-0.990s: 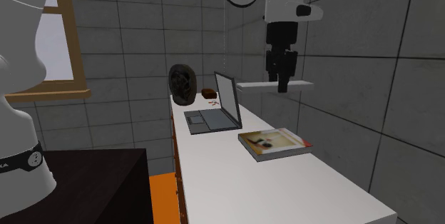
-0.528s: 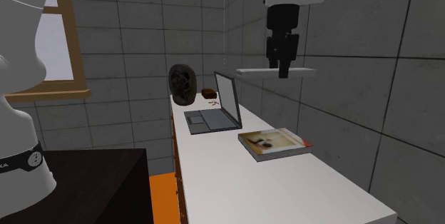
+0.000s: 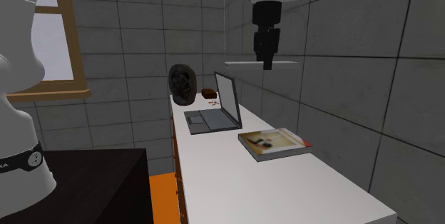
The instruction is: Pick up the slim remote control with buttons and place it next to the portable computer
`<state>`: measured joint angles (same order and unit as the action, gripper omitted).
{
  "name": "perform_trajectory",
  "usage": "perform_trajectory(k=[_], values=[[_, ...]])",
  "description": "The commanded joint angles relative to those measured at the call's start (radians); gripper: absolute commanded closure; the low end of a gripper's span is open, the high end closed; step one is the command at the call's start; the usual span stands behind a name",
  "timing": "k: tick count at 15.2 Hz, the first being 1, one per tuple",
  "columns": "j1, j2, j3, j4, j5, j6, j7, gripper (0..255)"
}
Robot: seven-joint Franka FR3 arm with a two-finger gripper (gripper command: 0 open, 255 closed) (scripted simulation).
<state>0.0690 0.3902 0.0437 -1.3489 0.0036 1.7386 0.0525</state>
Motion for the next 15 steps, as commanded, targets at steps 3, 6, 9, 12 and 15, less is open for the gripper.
perform_trajectory(k=[3,6,9,12,15], values=[[0.047,-0.095,0.023,-0.141,-0.003,0.048,0.072,255],[0.083,-0.150,0.044,-0.220,-0.004,0.072,0.129,255],[0.119,-0.197,0.067,-0.284,-0.005,0.091,0.189,255],[0.154,-0.235,0.093,-0.336,-0.005,0.105,0.251,255],[0.198,-0.270,0.126,-0.382,-0.005,0.118,0.328,255]])
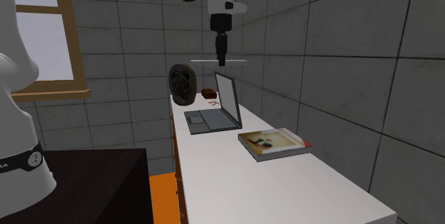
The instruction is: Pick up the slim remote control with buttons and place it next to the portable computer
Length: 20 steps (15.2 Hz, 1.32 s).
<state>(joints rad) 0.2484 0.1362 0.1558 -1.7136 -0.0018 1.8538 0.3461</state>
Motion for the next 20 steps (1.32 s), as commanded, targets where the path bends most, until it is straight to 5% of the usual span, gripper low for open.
perform_trajectory(k=[1,20], values=[[0.019,-0.014,0.014,-0.029,0.000,0.015,0.035,255],[0.021,0.049,0.013,-0.207,-0.012,0.256,0.040,255]])
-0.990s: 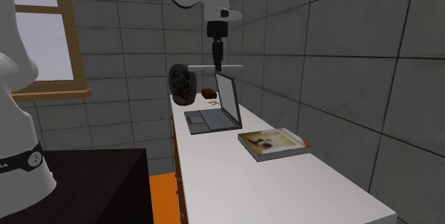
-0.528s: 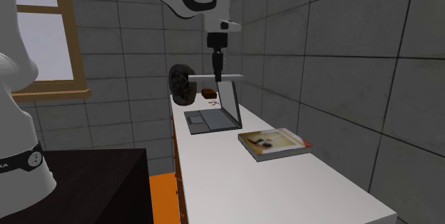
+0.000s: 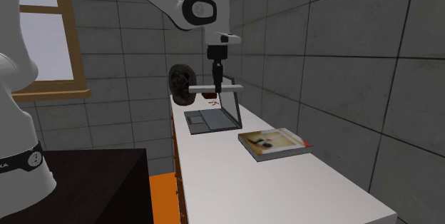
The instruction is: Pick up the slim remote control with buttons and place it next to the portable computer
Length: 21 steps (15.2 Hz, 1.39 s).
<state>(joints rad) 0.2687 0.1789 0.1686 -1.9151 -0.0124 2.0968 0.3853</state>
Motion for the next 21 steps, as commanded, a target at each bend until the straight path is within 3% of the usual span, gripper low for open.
perform_trajectory(k=[1,21], values=[[0.000,0.012,0.000,-0.012,-0.002,0.025,0.001,255],[0.009,0.154,-0.011,-0.106,-0.033,0.259,0.018,255]])
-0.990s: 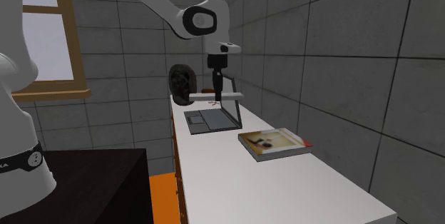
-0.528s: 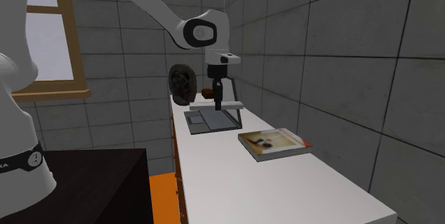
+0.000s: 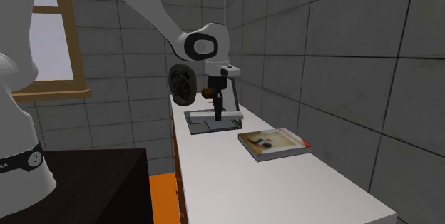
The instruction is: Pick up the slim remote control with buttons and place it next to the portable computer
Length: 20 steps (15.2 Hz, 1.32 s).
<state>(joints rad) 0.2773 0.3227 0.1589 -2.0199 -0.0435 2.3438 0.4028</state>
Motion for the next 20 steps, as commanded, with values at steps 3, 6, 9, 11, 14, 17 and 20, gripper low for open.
perform_trajectory(k=[3,6,9,11,14,17,20], values=[[0.003,0.037,-0.004,-0.008,-0.008,0.046,0.004,255],[0.005,0.066,-0.007,-0.012,-0.014,0.078,0.008,255],[0.008,0.095,-0.011,-0.015,-0.021,0.110,0.012,255],[0.010,0.115,-0.014,-0.015,-0.025,0.131,0.014,255],[0.013,0.147,-0.018,-0.015,-0.031,0.161,0.018,255],[0.017,0.179,-0.023,-0.012,-0.038,0.191,0.022,255],[0.020,0.210,-0.027,-0.008,-0.043,0.218,0.025,255]])
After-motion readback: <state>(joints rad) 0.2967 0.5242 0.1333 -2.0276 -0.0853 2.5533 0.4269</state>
